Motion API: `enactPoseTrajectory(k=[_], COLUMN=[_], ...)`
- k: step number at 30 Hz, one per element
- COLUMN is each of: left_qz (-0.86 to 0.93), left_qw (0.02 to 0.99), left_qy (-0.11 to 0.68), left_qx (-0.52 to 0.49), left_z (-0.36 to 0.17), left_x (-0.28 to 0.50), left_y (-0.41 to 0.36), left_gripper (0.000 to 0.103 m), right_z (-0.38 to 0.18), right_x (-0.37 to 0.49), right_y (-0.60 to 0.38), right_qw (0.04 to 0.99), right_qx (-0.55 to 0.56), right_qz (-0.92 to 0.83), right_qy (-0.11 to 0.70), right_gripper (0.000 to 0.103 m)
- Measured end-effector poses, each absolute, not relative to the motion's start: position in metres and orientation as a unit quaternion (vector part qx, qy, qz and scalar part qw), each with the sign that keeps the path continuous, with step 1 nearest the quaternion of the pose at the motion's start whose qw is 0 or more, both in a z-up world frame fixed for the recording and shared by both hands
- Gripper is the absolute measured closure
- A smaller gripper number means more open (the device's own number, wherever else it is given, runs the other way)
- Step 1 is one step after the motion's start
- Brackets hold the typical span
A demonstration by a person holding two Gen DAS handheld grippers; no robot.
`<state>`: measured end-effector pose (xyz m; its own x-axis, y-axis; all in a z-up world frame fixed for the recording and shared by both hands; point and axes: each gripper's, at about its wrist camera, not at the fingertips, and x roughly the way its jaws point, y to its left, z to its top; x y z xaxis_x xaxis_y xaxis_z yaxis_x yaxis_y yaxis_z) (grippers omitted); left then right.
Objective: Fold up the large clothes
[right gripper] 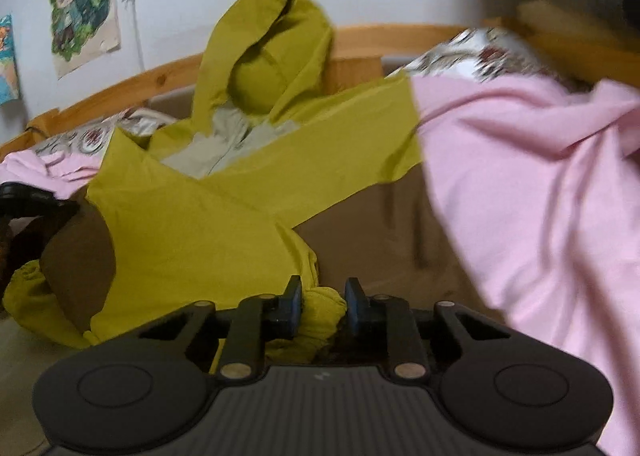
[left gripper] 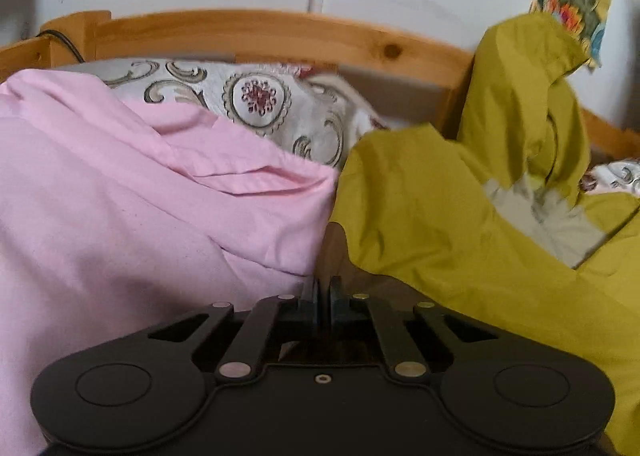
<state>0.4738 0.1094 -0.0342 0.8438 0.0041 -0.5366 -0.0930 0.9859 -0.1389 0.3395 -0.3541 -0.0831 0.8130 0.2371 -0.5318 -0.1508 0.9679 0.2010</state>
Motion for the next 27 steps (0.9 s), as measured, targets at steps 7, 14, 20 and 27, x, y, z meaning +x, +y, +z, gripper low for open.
enactPoseTrajectory(k=[7,14,20,27], left_qz=[0.072,0.053,0.084,0.095], left_qw=[0.954,0.978,0.960,0.956], left_qy=[0.283,0.203,0.266,0.273], left_qx=[-0.061,-0.021,0.028,0.041], left_z=[-0.036,-0.008,-0.024,-0.038], left_x=[0.475,0.474,0.547,0.546], left_y=[0.097,0.070,0.028,0.019], left_gripper=[0.065,0.026,0.025,0.015], right_z=[-0.096,-0.067,-0.044,0.012], right_x=[0.345,0.345,0.371,0.442], right_y=[-0.350,-0.372,-0.376,-0.367], right_qw=[0.938,0.947,0.957,0.970], right_qx=[0.064,0.055,0.062,0.014], right_qz=[0.105,0.108,0.092,0.123], right_qy=[0.323,0.299,0.269,0.208], right_gripper=[0.072,0.033,0.009,0.001])
